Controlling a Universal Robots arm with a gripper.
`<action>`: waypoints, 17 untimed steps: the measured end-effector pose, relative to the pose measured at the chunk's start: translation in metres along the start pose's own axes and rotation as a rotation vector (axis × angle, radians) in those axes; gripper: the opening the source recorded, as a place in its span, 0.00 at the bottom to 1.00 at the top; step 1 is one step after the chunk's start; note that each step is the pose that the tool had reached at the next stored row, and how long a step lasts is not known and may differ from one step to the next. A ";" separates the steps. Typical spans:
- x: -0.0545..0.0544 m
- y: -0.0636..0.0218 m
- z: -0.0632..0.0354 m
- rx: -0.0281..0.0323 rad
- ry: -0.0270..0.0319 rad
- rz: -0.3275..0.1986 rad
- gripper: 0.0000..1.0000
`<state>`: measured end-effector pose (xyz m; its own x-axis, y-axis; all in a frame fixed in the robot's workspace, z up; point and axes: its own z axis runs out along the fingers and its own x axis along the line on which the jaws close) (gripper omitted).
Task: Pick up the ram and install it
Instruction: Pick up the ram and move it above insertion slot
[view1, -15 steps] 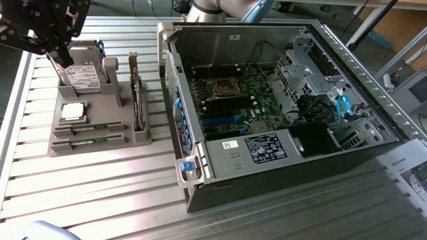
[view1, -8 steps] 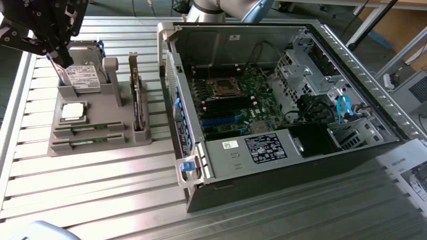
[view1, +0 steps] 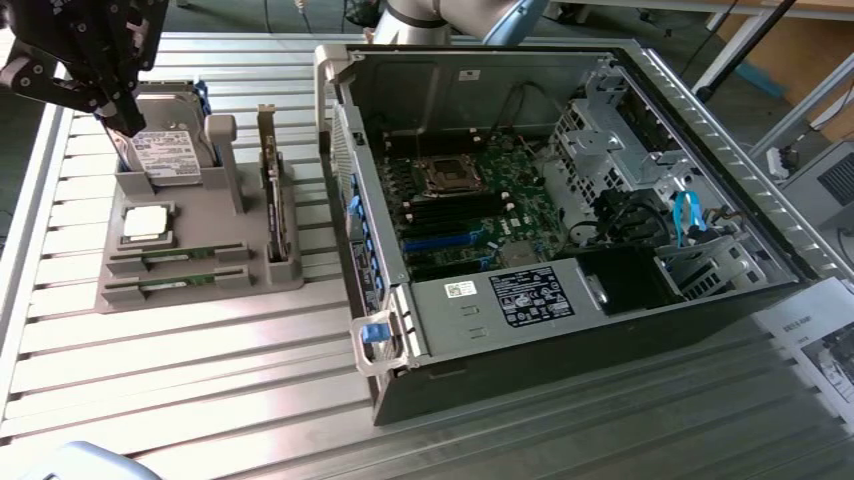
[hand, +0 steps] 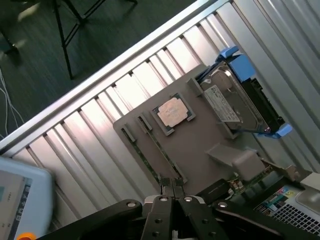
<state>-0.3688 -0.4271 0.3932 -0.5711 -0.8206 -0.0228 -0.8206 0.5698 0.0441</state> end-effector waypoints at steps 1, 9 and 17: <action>0.000 0.0000 0.0000 -0.0003 0.0006 -0.013 0.10; 0.000 0.0000 0.0000 -0.0027 0.0052 -0.116 0.10; 0.000 0.0000 0.0000 -0.0049 0.0095 -0.214 0.10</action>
<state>-0.3688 -0.4272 0.3932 -0.3837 -0.9232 -0.0228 -0.9229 0.3825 0.0442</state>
